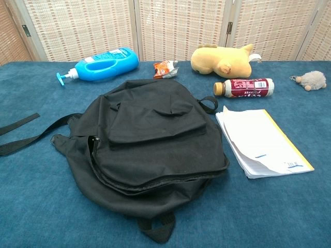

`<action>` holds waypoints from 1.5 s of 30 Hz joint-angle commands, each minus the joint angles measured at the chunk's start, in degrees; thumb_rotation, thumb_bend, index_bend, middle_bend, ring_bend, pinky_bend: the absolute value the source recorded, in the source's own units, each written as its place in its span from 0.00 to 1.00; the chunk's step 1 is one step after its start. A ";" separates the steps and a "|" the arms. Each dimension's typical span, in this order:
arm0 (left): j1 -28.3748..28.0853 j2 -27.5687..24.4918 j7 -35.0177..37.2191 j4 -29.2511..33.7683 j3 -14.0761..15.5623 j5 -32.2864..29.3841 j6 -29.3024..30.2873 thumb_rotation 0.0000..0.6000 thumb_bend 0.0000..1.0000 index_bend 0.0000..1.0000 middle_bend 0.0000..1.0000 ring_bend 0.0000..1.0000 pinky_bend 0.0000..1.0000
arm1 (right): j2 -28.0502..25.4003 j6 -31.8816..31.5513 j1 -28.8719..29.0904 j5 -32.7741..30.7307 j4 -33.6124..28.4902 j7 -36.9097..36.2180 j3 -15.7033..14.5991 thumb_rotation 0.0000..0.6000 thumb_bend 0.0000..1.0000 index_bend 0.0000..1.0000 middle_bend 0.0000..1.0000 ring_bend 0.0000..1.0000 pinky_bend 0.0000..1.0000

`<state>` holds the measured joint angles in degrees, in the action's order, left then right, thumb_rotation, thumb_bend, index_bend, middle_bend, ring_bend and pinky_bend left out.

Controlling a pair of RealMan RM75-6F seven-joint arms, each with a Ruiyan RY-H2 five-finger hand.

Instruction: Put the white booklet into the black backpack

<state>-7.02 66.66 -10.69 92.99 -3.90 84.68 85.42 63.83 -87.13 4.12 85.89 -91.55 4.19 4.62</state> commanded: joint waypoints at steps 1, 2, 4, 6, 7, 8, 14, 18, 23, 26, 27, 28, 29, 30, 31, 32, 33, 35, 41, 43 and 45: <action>-0.09 -0.05 -0.08 0.06 -0.03 -0.14 -0.17 1.00 0.12 0.03 0.04 0.06 0.00 | 0.03 -0.03 -0.03 0.02 0.03 -0.12 0.02 1.00 0.34 0.00 0.00 0.04 0.00; -0.11 -0.04 -0.16 0.07 -0.02 -0.13 -0.20 1.00 0.12 0.03 0.04 0.06 0.00 | 0.01 -0.03 -0.05 0.02 0.03 -0.20 0.02 1.00 0.34 0.00 0.00 0.04 0.00; -0.16 0.03 -0.11 0.08 -0.03 -0.07 -0.21 1.00 0.12 0.03 0.04 0.06 0.00 | -0.05 -0.20 -0.14 0.21 -0.05 -0.27 -0.04 1.00 0.34 0.00 0.00 0.04 0.00; -0.13 0.06 -0.10 0.06 0.02 0.05 -0.09 1.00 0.12 0.03 0.04 0.06 0.00 | -0.11 -0.31 -0.24 0.57 -0.07 -0.43 -0.24 1.00 0.34 0.00 0.00 0.03 0.00; -0.12 0.06 -0.04 0.06 0.05 0.13 -0.04 1.00 0.12 0.03 0.04 0.06 0.00 | -0.16 -0.33 -0.29 0.70 -0.09 -0.51 -0.35 1.00 0.34 0.00 0.00 0.04 0.00; -0.08 0.04 0.06 0.09 0.12 0.25 0.00 1.00 0.12 0.03 0.04 0.06 0.00 | -0.20 -0.35 -0.35 0.84 -0.08 -0.61 -0.45 1.00 0.34 0.00 0.00 0.04 0.00; 0.17 -0.21 0.64 0.34 0.23 0.15 0.19 1.00 0.12 0.03 0.04 0.06 0.00 | 0.30 -0.04 -0.35 1.22 0.47 -1.13 -0.81 1.00 0.34 0.00 0.02 0.05 0.00; 0.25 -0.35 0.63 0.49 0.52 0.36 0.08 1.00 0.12 0.03 0.04 0.06 0.00 | 1.07 2.38 0.61 0.95 1.51 -1.81 -1.17 1.00 0.34 0.00 0.02 0.06 0.00; 0.42 -0.47 0.73 0.81 0.73 0.52 0.18 1.00 0.12 0.03 0.04 0.06 0.00 | 2.89 5.93 2.69 0.06 3.29 -1.18 -0.81 1.00 0.34 0.00 0.03 0.06 0.00; 0.74 -0.45 0.78 0.84 0.90 0.39 0.40 1.00 0.12 0.03 0.04 0.06 0.00 | 4.18 8.37 4.07 -0.58 4.56 -0.58 -0.70 1.00 0.34 0.00 0.03 0.07 0.00; 0.84 -0.44 0.74 0.86 0.93 0.30 0.46 1.00 0.12 0.03 0.04 0.06 0.00 | 4.55 9.28 4.58 -0.71 5.03 -0.35 -0.73 1.00 0.34 0.00 0.03 0.07 0.00; 0.94 -0.43 0.72 0.90 0.98 0.24 0.52 1.00 0.12 0.03 0.04 0.06 0.00 | 4.99 10.20 5.10 -0.89 5.55 -0.09 -0.73 1.00 0.34 0.00 0.03 0.07 0.00; 1.04 -0.43 0.68 0.95 1.03 0.21 0.58 1.00 0.12 0.03 0.04 0.06 0.00 | 5.67 11.43 5.82 -1.11 6.35 0.33 -0.73 1.00 0.34 0.00 0.03 0.06 0.00; 1.08 -0.44 0.62 1.00 1.07 0.21 0.59 1.00 0.12 0.03 0.04 0.06 0.00 | 6.26 12.35 6.35 -1.35 6.97 0.62 -0.71 1.00 0.34 0.00 0.03 0.06 0.00; 1.15 -0.46 0.55 1.08 1.15 0.24 0.62 1.00 0.12 0.03 0.04 0.06 0.00 | 7.24 13.38 7.00 -1.83 7.87 1.03 -0.54 1.00 0.34 0.00 0.03 0.06 0.00; 1.20 -0.47 0.51 1.13 1.20 0.28 0.64 1.00 0.12 0.03 0.04 0.06 0.00 | 8.03 14.09 7.51 -2.02 8.61 1.39 -0.47 1.00 0.34 0.00 0.03 0.06 0.00; 1.24 -0.47 0.45 1.19 1.23 0.27 0.65 1.00 0.12 0.03 0.04 0.06 0.00 | 8.81 14.87 8.03 -2.12 9.36 1.57 -0.47 1.00 0.34 0.00 0.03 0.06 0.00; 1.26 -0.52 0.25 1.40 1.28 0.24 0.56 1.00 0.12 0.03 0.04 0.06 0.00 | 10.67 16.73 9.23 -2.56 11.10 1.36 -0.38 1.00 0.34 0.00 0.03 0.06 0.00; 1.20 -0.80 -0.24 2.13 1.33 0.40 0.40 1.00 0.12 0.03 0.04 0.06 0.00 | 15.50 21.37 12.43 -2.55 17.40 1.10 -0.85 1.00 0.34 0.00 0.02 0.05 0.00; 1.20 -0.82 -0.38 2.27 1.29 0.29 0.34 1.00 0.12 0.03 0.04 0.06 0.00 | 17.05 22.21 13.32 -2.48 19.30 0.84 -0.81 1.00 0.33 0.00 0.02 0.05 0.00; 1.17 -0.82 -0.57 2.40 1.33 0.23 0.18 1.00 0.12 0.03 0.04 0.06 0.00 | 18.19 22.78 14.01 -2.27 20.81 0.30 -0.84 1.00 0.33 0.00 0.02 0.04 0.00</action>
<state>-5.85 65.84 -11.26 95.38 -2.57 84.93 85.62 80.91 -65.18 17.26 83.47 -71.93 4.88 3.84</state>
